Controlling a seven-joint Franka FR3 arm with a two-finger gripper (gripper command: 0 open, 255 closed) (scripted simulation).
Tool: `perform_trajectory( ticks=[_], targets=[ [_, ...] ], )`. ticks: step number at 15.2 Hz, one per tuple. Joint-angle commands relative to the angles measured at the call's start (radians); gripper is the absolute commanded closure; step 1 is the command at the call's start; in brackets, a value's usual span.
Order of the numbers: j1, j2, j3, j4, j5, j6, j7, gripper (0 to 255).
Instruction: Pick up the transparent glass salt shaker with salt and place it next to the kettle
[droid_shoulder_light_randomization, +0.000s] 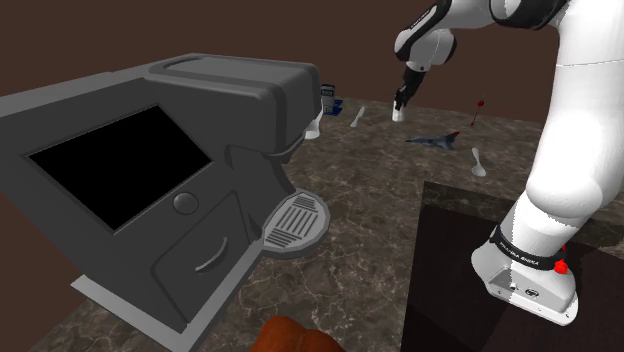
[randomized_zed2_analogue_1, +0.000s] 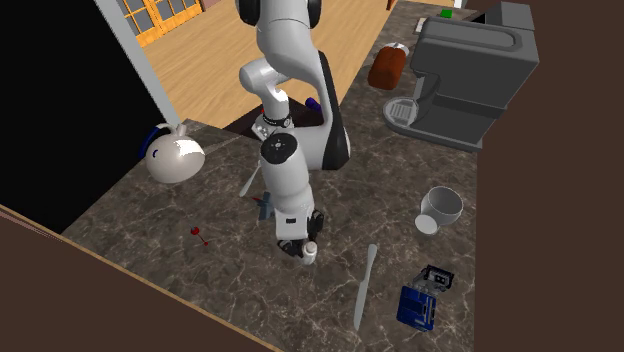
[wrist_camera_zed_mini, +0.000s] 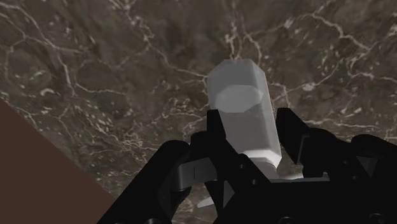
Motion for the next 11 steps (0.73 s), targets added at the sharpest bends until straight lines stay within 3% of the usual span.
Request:
perform_trajectory(
  ticks=[1,11],
  targets=[
    [0.005,-0.015,-0.006,0.005,-0.014,-0.018,0.01,255],
    [0.021,-0.08,-0.031,0.061,-0.076,-0.126,0.061,255]
  ],
)
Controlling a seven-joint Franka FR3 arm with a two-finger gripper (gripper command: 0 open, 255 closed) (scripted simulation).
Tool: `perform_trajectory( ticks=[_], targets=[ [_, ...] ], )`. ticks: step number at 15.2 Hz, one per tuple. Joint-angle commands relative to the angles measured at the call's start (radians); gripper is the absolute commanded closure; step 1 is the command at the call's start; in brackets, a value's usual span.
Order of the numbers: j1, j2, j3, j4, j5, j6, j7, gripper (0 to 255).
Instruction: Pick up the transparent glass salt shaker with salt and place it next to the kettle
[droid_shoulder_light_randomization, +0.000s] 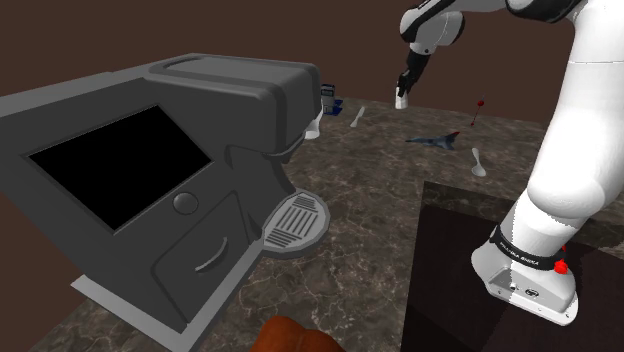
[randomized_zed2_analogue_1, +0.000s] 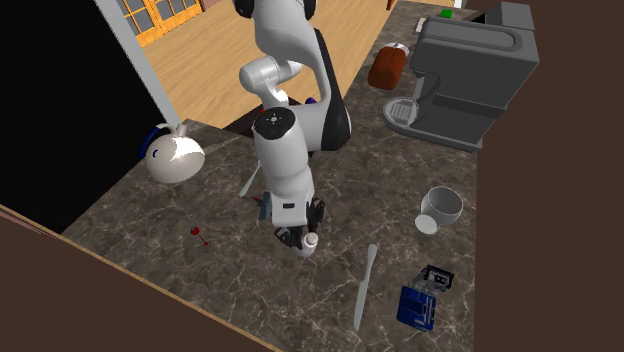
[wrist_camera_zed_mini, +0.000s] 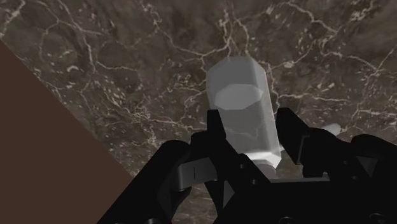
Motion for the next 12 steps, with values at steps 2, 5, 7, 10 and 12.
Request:
perform_trajectory(
  ticks=[2,5,7,10,12],
  targets=[
    [0.003,-0.014,-0.005,0.021,-0.015,-0.033,0.013,255],
    [0.006,-0.029,-0.009,0.044,-0.03,-0.067,0.025,255],
    [0.007,-0.038,-0.012,0.061,-0.038,-0.091,0.033,255],
    [0.009,-0.049,-0.015,0.087,-0.05,-0.127,0.043,255],
    [0.009,-0.056,-0.017,0.106,-0.057,-0.151,0.05,255]
  ],
)
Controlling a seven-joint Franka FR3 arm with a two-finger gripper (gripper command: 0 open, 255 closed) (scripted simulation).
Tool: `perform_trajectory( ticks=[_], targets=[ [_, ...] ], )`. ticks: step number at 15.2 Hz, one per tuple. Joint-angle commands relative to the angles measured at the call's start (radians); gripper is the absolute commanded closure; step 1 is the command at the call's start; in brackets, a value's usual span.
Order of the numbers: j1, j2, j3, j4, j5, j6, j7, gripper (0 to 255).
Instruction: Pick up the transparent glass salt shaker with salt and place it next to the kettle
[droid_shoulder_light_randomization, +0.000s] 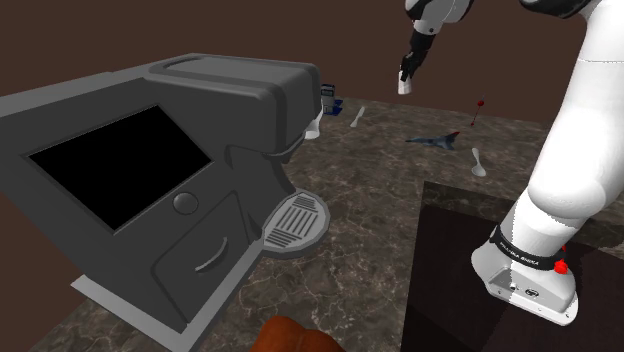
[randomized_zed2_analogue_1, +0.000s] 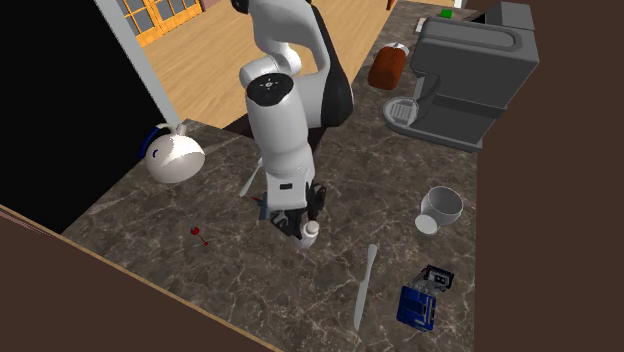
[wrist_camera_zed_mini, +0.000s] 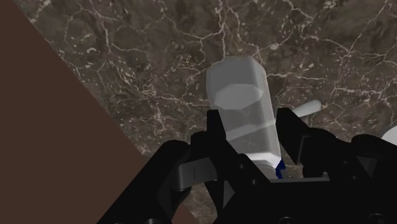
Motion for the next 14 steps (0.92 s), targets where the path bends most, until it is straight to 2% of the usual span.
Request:
perform_trajectory(
  ticks=[1,14],
  targets=[
    [0.0,-0.006,-0.002,0.021,-0.006,-0.025,0.006,255],
    [-0.004,-0.022,-0.01,0.175,-0.03,-0.192,0.035,255]
  ],
)
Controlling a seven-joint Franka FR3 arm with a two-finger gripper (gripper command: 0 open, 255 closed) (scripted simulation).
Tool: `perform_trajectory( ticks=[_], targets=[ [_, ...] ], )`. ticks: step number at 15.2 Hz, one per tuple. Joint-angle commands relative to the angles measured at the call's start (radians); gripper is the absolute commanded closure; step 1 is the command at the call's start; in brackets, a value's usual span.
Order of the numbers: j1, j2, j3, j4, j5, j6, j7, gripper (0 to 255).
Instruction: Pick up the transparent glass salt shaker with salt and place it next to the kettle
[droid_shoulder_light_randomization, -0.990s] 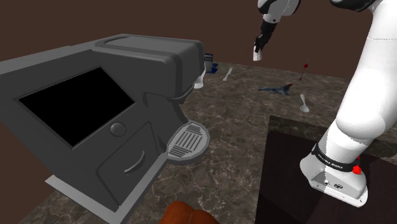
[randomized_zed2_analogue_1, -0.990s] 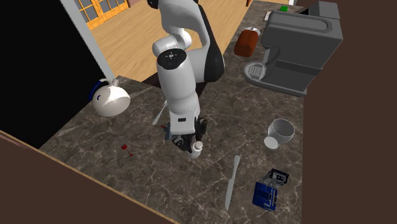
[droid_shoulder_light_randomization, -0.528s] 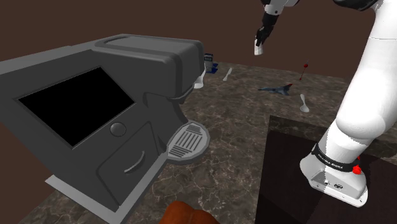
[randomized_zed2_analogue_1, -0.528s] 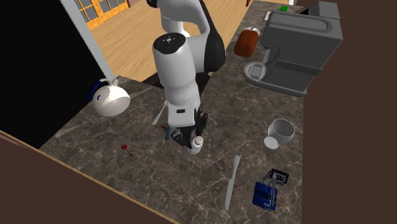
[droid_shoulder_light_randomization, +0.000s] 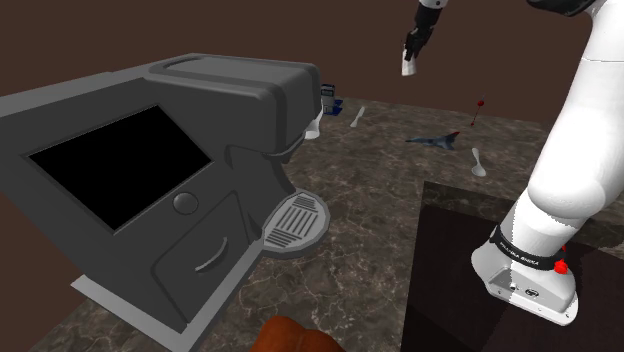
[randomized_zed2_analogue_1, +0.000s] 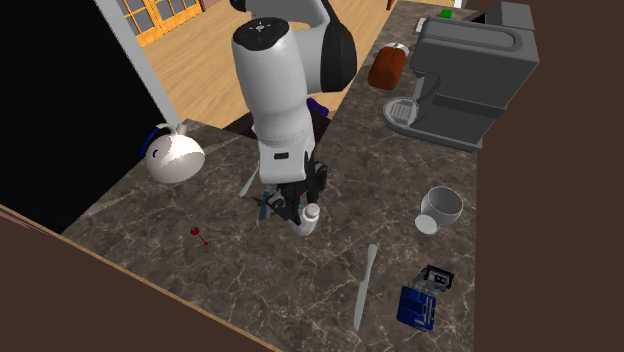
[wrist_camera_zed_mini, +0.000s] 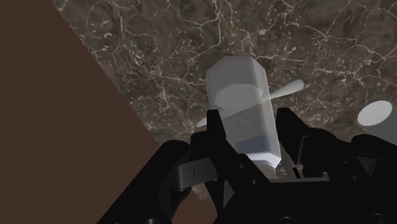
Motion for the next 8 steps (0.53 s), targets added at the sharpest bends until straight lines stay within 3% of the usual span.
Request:
perform_trajectory(
  ticks=[1,7,8],
  targets=[
    [-0.002,0.002,-0.001,0.028,-0.001,-0.026,0.003,255],
    [-0.01,0.01,-0.004,0.114,0.001,-0.105,0.01,255],
    [-0.001,-0.035,-0.008,0.061,-0.022,-0.091,0.01,255]
  ],
)
